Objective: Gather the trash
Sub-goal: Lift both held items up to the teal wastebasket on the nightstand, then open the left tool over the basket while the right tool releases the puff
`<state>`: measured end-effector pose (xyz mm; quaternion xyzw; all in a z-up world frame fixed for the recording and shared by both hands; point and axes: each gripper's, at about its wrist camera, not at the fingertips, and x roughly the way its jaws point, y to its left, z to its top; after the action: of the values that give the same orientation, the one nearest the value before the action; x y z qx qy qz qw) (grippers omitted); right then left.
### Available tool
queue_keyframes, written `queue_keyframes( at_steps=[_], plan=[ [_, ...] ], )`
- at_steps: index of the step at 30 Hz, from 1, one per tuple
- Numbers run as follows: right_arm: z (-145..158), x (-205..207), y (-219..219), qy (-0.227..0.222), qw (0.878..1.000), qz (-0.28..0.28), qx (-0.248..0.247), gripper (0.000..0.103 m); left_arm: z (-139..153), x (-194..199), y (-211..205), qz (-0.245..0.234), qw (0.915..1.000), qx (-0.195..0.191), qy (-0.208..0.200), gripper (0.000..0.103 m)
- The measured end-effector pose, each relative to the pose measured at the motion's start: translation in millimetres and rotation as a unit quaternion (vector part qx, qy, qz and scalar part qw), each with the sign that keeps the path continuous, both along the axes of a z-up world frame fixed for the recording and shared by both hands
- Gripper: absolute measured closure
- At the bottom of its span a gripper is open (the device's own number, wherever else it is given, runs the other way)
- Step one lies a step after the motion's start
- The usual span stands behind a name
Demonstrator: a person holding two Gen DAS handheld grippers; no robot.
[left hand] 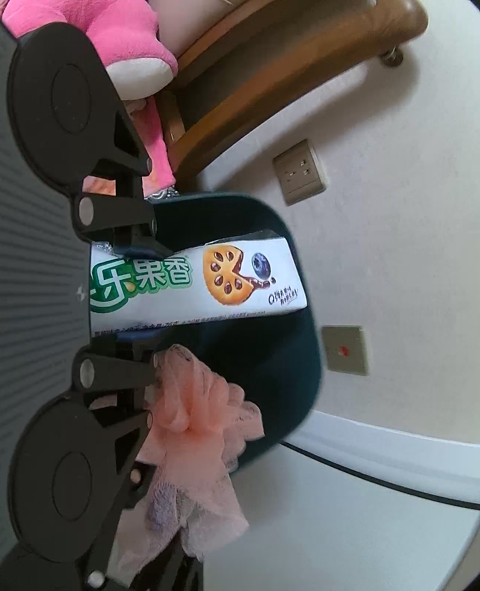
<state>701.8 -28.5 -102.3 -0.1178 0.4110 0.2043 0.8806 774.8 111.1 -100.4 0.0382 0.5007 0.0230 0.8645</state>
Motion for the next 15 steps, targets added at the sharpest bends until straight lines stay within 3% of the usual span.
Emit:
queue_keyframes(
  at_steps=[5, 12, 15],
  plan=[
    [-13.3, -4.1, 14.1, 0.018, 0.999, 0.018, -0.045, 0.076, -20.9, 13.6, 3.6, -0.002, 0.9995, -0.008, 0.031, 0.061],
    [-17.2, -11.8, 16.9, 0.021, 0.998, 0.033, -0.055, 0.059, -22.0, 8.9, 7.4, 0.004, 0.9993, -0.016, 0.032, 0.032],
    [-12.8, -16.8, 12.7, 0.020, 0.998, 0.030, -0.052, 0.051, -15.7, 3.9, 5.9, 0.002, 0.9997, -0.018, 0.018, 0.030]
  ],
)
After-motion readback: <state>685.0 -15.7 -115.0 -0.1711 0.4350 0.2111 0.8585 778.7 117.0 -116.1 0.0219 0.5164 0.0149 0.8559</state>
